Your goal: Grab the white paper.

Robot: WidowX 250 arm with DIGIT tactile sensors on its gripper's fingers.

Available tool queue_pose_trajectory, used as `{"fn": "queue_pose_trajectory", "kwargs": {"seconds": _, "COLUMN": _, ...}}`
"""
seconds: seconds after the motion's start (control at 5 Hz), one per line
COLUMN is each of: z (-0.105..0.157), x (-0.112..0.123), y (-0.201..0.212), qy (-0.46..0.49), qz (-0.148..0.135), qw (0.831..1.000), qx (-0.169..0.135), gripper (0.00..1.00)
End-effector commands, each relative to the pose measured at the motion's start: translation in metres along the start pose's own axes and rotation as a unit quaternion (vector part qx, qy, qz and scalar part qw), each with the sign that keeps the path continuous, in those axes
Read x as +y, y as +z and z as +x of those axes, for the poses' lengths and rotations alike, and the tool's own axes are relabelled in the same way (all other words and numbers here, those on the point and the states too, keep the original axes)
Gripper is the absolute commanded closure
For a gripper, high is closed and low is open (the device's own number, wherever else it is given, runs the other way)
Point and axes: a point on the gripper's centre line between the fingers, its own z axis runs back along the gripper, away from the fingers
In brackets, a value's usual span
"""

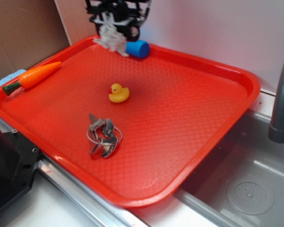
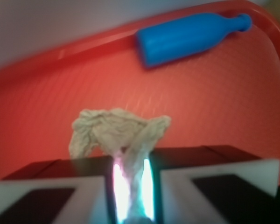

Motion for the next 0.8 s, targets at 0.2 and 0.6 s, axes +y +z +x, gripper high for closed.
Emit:
{"fn": "queue_pose_trajectory", "kwargs": {"seconds": 0.2, "z": -0.061, "x": 0.005, "y": 0.086, "qy": -0.056, "qz": -0.054, "qw": 0.995, "qx": -0.067, "gripper": 1.0}}
{"fn": "queue_pose_trajectory", "kwargs": {"seconds": 0.6, "z": -0.071, "x": 0.009, "y": 0.088, "qy": 0.015, "qz": -0.055, "qw": 0.997, "qx": -0.05, "gripper": 1.0}}
